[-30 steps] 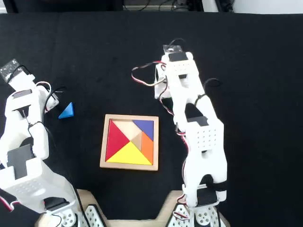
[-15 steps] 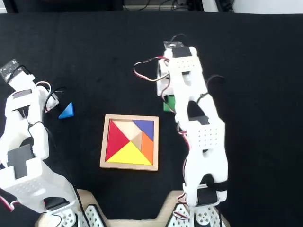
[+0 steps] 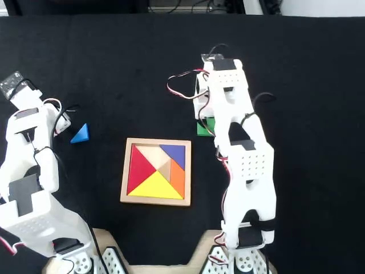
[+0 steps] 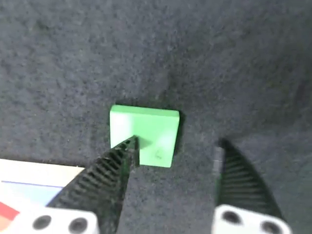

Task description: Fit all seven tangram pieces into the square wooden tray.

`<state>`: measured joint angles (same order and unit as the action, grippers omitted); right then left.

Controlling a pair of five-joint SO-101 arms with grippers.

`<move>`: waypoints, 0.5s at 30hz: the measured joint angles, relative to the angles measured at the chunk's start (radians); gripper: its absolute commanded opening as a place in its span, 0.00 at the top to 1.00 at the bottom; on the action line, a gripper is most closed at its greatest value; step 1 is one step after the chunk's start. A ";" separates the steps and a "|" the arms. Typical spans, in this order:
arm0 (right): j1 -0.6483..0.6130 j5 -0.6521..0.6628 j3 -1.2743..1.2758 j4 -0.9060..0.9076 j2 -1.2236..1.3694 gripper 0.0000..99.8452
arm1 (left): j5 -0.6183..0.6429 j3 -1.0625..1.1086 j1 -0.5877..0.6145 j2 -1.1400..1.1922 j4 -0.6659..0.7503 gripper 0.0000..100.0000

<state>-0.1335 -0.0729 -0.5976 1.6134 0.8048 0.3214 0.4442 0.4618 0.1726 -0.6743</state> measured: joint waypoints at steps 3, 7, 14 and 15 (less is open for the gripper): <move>-0.008 0.000 -0.025 0.026 0.000 0.72 | 0.000 0.000 0.000 0.000 0.000 0.85; -0.028 0.002 -0.049 0.041 0.000 0.72 | 0.000 0.000 0.000 0.000 0.000 0.85; -0.028 0.002 -0.129 0.101 0.000 0.73 | 0.000 0.000 0.000 0.000 0.000 0.85; -0.031 0.002 -0.129 0.101 0.000 0.73 | 0.000 0.000 0.000 0.000 0.000 0.85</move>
<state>-0.1642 -0.0713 -0.7265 1.7146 0.8048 0.3214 0.4442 0.4618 0.1726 -0.6743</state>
